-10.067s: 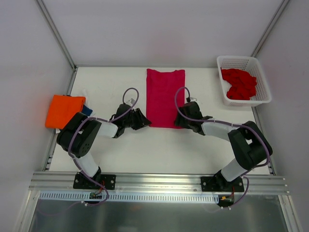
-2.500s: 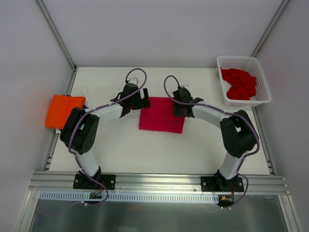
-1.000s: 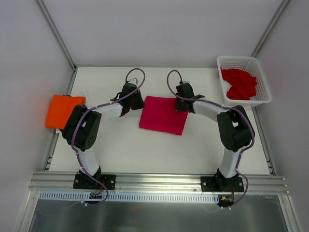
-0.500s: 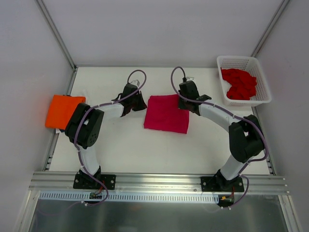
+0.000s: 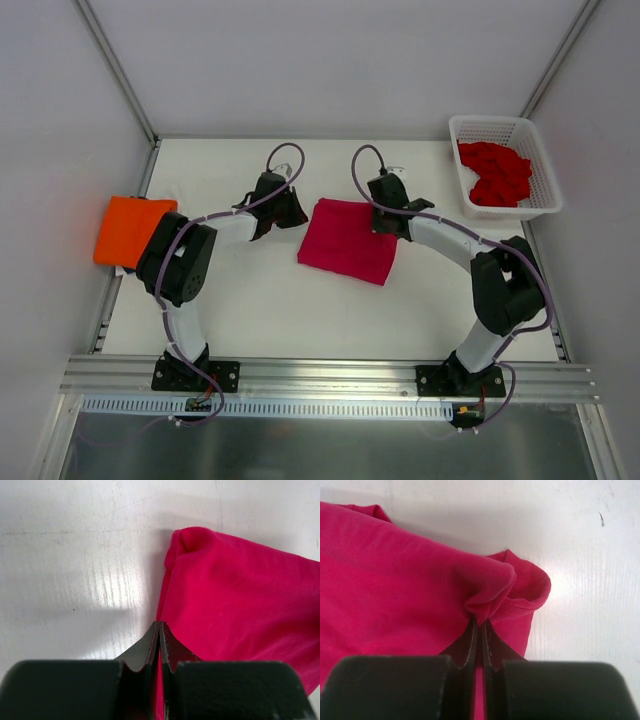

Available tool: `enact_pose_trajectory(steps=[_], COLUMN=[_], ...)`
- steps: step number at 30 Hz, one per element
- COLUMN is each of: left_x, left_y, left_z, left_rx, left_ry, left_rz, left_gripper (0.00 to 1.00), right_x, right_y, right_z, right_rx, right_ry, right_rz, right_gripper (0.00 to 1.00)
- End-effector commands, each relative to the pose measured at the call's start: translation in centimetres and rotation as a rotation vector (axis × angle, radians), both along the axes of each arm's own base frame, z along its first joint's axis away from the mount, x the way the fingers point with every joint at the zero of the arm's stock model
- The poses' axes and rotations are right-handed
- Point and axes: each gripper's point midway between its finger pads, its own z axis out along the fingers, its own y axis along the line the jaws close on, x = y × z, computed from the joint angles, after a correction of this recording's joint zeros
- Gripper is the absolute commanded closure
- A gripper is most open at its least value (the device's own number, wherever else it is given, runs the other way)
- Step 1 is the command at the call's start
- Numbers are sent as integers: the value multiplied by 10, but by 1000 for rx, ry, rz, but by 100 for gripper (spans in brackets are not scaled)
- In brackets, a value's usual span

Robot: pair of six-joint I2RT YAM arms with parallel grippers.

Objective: Fold and stack the t-shirts
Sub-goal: Fold the tshirt

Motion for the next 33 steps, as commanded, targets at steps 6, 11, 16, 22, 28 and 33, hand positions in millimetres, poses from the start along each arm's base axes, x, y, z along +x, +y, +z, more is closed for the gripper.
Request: enact_pose_trajectory(steps=[6,11,16,22,28,33], left_x=[5,8,7,1,-1,-5], left_y=[-7,-6,-9,-8,-8,-7], left_z=[10,18,19,18,31,37], left_rx=[-46,-34,-44,-48,-65,-73], left_ry=[-25,-56,-51,-52,-77,-86], left_rz=[-18,-31,-51,-58,-57,-57], left_gripper=[100,100,100,100,100,100], right_x=[-13,-15,-26,-61,-65,-54], right_y=[-24,-24,-26,-37,-33,-12], right_z=[-24,-27,1,15,14,-1], right_rx=[-131,-150,-113,-93,-44,-6], right_ry=[77,64,-4,-51,-65,-39], right_rz=[-110,-121,-127,-147,-133,-93], right_gripper=[75,44,32,29,29,31])
